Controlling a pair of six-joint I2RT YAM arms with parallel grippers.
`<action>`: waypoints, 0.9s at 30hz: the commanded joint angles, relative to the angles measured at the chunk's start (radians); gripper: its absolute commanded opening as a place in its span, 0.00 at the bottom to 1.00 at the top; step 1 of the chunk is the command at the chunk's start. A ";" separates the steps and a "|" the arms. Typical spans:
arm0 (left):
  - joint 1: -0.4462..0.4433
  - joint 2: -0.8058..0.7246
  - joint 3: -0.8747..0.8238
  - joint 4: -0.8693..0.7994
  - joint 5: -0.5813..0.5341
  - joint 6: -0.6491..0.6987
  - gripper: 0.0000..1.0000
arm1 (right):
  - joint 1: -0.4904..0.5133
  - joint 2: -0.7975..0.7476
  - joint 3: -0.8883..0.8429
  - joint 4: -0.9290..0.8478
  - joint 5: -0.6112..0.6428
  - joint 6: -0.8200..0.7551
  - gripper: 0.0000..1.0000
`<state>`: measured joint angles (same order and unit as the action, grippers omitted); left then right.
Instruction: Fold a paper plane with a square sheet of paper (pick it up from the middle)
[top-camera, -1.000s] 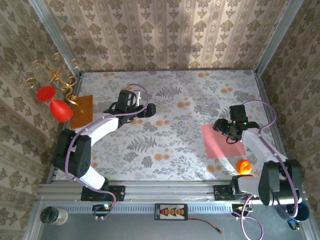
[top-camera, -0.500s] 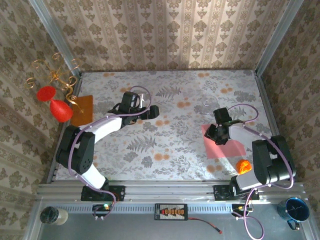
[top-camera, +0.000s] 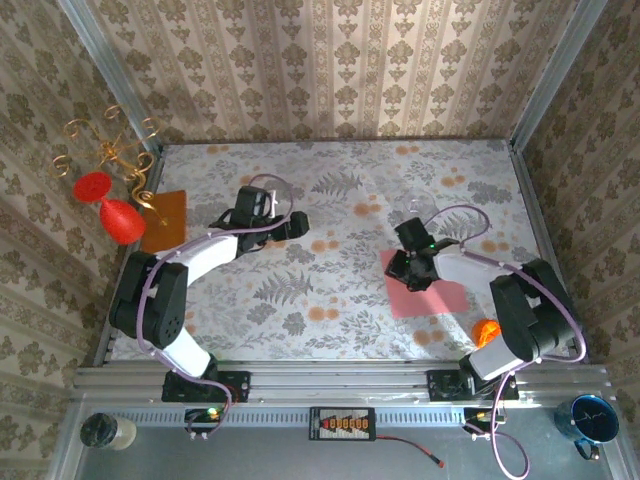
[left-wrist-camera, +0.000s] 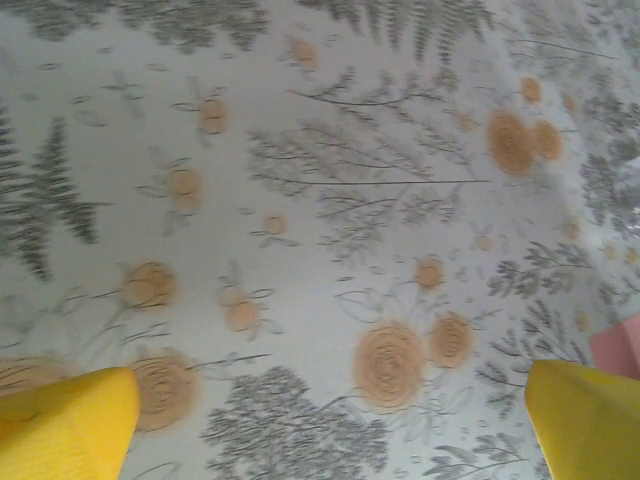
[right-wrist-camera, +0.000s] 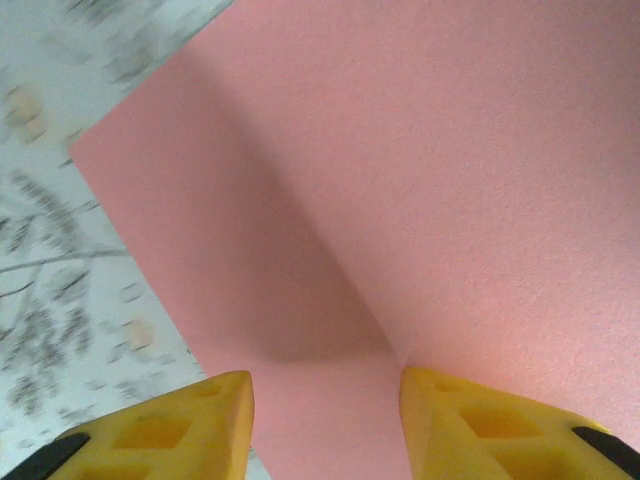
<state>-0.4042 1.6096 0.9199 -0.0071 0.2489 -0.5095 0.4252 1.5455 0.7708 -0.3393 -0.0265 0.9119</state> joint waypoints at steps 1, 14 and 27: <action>0.044 -0.051 -0.035 0.003 -0.013 -0.035 1.00 | 0.098 0.070 0.049 0.067 0.017 0.149 0.45; 0.142 -0.182 -0.125 -0.076 -0.020 -0.002 1.00 | 0.303 0.432 0.475 0.195 -0.034 0.265 0.44; 0.105 -0.119 -0.067 -0.087 0.073 -0.015 1.00 | 0.096 0.284 0.397 0.052 -0.058 -0.065 0.52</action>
<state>-0.2764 1.4601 0.8124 -0.0799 0.2817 -0.5236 0.5724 1.8427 1.1915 -0.1818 -0.0601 0.9688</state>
